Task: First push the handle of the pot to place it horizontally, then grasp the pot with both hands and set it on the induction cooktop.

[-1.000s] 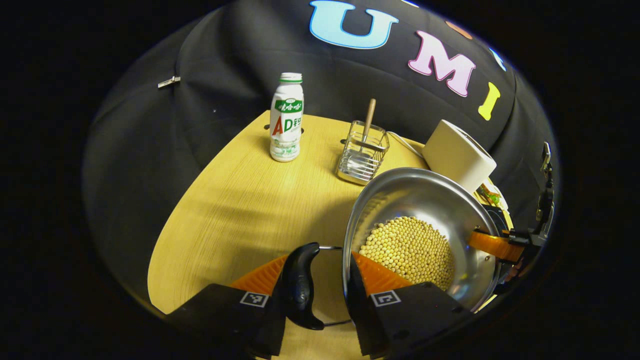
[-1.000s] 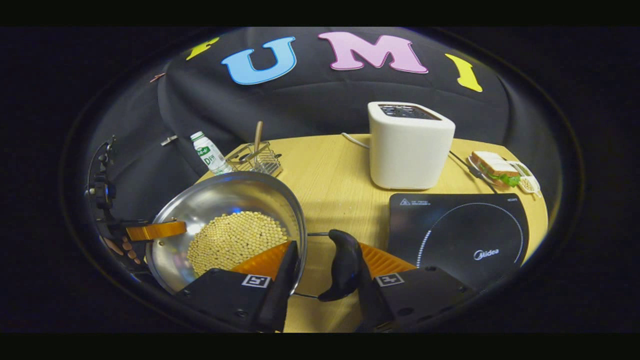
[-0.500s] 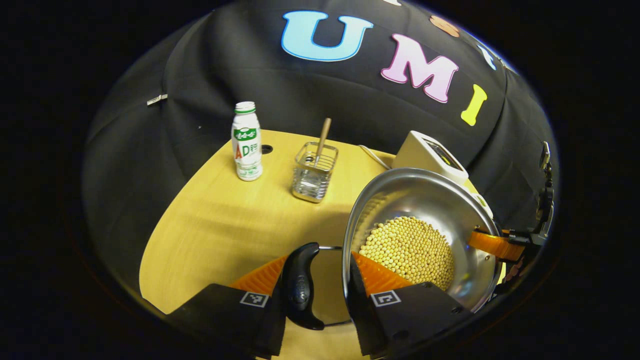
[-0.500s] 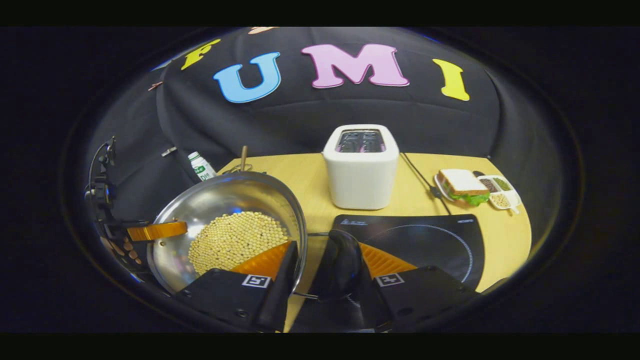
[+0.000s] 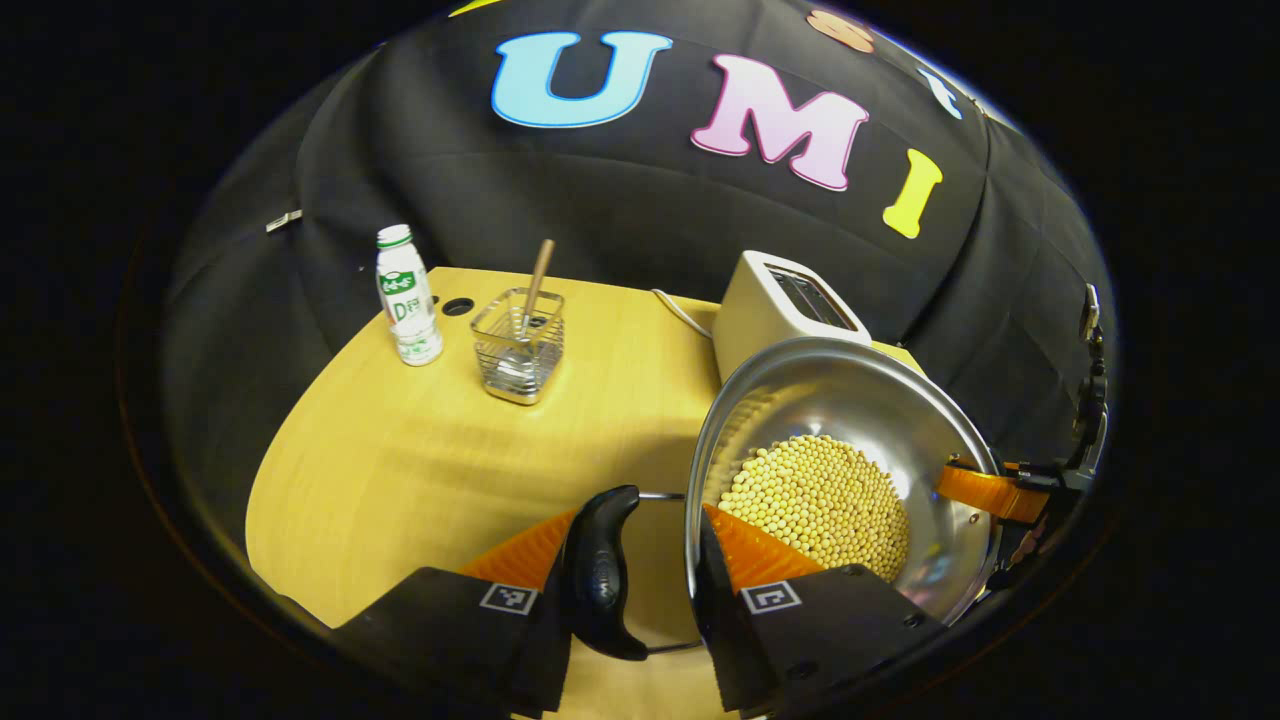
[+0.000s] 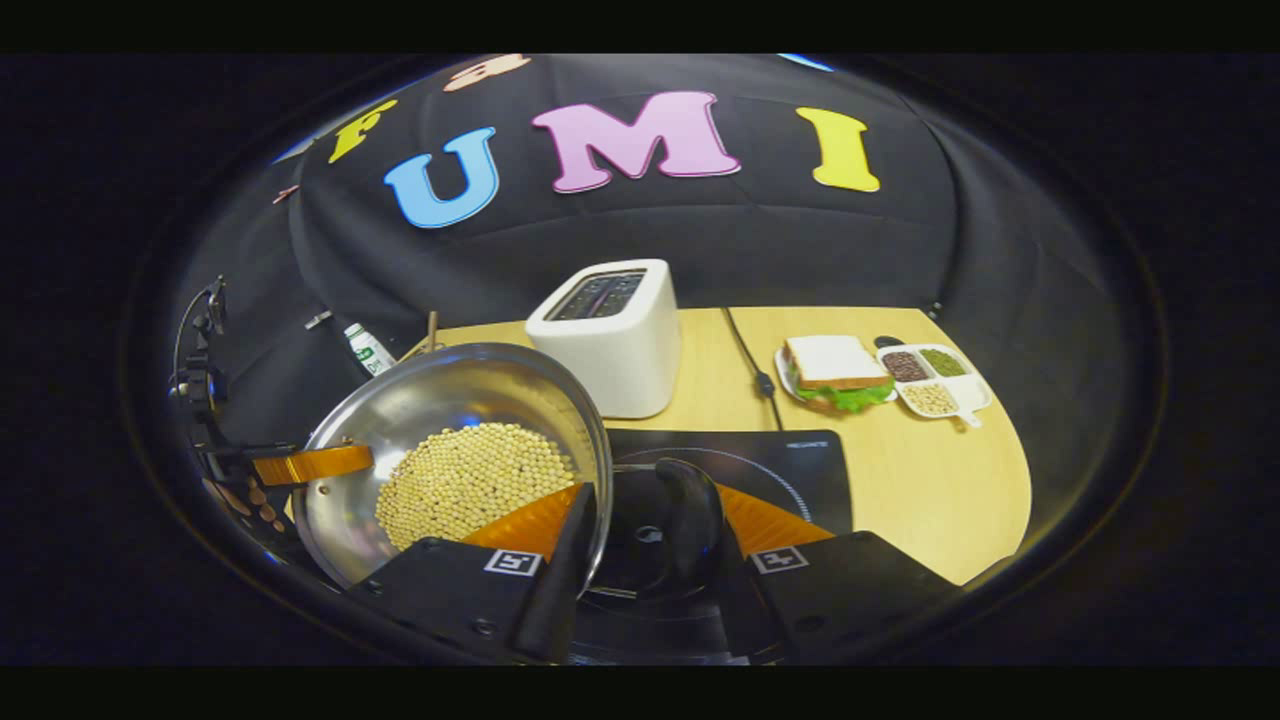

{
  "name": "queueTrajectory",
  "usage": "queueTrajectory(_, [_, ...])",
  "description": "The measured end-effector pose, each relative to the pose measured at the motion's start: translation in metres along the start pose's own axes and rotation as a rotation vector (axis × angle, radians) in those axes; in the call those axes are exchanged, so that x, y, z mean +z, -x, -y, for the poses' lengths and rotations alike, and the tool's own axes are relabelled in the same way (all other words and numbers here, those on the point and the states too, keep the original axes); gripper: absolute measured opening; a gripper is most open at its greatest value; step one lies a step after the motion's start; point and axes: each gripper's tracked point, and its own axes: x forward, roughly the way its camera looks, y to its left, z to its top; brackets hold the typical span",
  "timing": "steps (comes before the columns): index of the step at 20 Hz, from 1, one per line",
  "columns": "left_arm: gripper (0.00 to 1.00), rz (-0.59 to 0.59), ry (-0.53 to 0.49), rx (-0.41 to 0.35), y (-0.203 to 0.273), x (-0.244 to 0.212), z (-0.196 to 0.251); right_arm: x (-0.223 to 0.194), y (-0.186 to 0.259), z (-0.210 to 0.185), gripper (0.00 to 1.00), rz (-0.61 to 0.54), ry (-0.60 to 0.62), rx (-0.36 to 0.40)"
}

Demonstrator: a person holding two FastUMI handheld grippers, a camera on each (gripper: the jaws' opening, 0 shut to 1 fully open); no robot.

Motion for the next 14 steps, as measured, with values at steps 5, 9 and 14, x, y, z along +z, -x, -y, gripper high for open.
queueTrajectory(5, [0.59, -0.010, -0.016, -0.027, -0.015, -0.005, 0.045, -0.003, 0.009, 0.045, 0.60, 0.001, -0.021, -0.033])
queueTrajectory(9, [0.59, -0.022, -0.033, -0.045, -0.026, -0.007, 0.070, -0.006, 0.012, 0.071, 0.60, -0.002, -0.042, -0.055])
queueTrajectory(14, [0.59, -0.031, -0.047, -0.067, -0.042, -0.012, 0.093, -0.010, 0.010, 0.099, 0.60, -0.005, -0.066, -0.086])
